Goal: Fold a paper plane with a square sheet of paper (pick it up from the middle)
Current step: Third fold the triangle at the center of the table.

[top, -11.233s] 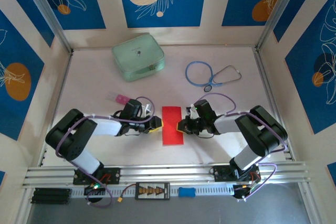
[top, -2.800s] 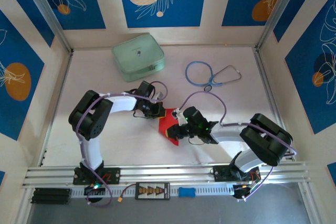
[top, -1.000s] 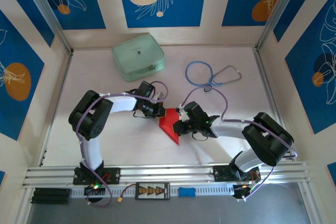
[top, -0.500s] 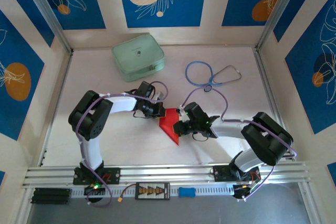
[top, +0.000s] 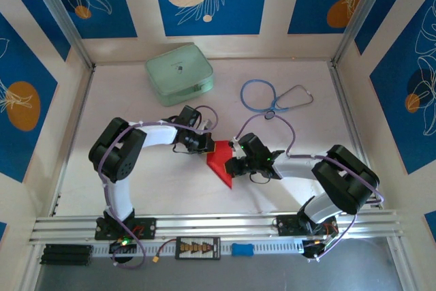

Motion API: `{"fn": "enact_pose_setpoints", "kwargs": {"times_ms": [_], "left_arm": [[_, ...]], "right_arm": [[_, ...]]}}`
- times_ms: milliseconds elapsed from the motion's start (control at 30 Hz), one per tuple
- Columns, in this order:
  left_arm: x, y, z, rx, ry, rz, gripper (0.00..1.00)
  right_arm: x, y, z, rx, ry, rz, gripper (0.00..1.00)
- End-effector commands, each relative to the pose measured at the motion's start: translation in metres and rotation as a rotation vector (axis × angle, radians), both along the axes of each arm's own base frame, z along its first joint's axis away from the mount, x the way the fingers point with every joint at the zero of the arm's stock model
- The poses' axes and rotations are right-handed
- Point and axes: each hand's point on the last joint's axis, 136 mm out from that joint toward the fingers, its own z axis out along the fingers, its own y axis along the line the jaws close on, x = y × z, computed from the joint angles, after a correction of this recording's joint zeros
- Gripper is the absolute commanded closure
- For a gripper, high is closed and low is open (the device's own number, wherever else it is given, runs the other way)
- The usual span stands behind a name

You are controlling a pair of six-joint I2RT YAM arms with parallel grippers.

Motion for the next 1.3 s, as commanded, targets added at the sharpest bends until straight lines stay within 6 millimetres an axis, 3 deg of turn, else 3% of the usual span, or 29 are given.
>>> {"fn": "enact_pose_setpoints", "kwargs": {"times_ms": [0, 467, 1267], "left_arm": [[-0.011, 0.013, -0.016, 0.078, 0.035, 0.017, 0.93], [-0.011, 0.014, -0.015, 0.078, 0.034, 0.015, 0.94], [-0.006, 0.01, -0.007, 0.06, 0.016, 0.018, 0.93]], "right_arm": [[0.002, 0.0, -0.003, -0.017, 0.005, 0.003, 1.0], [0.007, 0.002, 0.004, -0.008, -0.018, -0.001, 1.0], [-0.001, -0.005, -0.013, -0.04, 0.027, -0.011, 1.0]]}}
